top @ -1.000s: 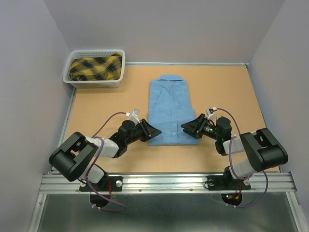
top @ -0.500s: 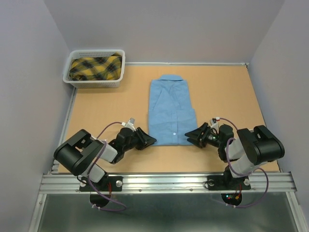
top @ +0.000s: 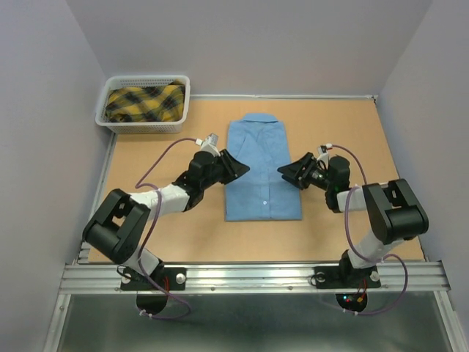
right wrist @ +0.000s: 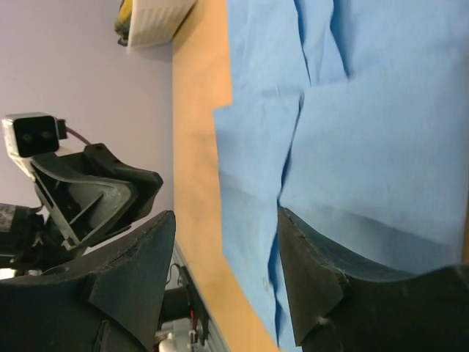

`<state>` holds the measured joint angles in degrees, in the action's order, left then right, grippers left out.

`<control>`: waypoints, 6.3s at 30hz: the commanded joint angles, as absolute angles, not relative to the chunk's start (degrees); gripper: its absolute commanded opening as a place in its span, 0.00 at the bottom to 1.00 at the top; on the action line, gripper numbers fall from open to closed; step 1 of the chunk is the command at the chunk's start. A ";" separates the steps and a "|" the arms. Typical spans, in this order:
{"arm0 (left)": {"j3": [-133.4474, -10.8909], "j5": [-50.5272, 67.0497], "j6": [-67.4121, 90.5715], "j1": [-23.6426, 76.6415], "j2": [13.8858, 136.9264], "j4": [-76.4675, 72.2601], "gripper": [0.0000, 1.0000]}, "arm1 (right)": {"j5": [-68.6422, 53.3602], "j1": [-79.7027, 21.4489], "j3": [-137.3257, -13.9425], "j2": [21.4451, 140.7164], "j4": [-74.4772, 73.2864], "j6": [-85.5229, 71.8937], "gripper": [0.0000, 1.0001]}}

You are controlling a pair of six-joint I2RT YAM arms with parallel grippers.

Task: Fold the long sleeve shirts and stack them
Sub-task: Fold the shirt

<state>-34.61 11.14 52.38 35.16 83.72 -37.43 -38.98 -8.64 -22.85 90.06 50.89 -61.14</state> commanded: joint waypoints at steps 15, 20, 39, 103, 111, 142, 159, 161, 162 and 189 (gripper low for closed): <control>-49.67 17.58 45.79 27.33 110.47 -33.05 0.42 | -36.04 -7.12 -37.90 112.85 49.57 -56.34 0.63; -43.87 17.75 46.67 27.33 108.73 -35.42 0.42 | -35.33 -7.21 -30.78 109.52 50.79 -56.86 0.63; -30.24 3.86 47.35 31.82 62.60 -0.29 0.73 | -22.24 -8.96 -29.78 64.43 -4.81 -37.63 0.65; -17.05 18.20 53.70 36.21 70.76 -5.81 0.67 | -10.74 -17.67 -18.45 54.23 -27.15 -52.03 0.60; -20.04 14.15 51.50 36.30 68.99 1.93 0.73 | -7.82 -17.67 -19.33 54.93 -28.04 -51.77 0.60; -40.70 0.44 36.90 24.52 73.23 10.90 0.73 | 1.73 -19.95 -58.05 76.62 -29.71 -25.68 0.64; -49.65 5.36 50.10 40.52 94.36 -8.62 0.69 | -1.41 -19.34 -84.65 112.58 -21.80 -3.16 0.63; -52.54 5.62 47.91 40.43 97.19 -6.34 0.69 | -1.23 -19.34 -82.72 112.85 -21.27 -3.69 0.63; -53.08 5.80 47.29 40.17 98.25 -5.63 0.69 | -0.97 -19.34 -81.40 112.76 -20.66 -4.04 0.63; -68.30 -1.67 18.79 19.07 96.26 9.31 0.72 | 9.30 -48.51 -56.68 90.97 -18.02 -55.73 0.59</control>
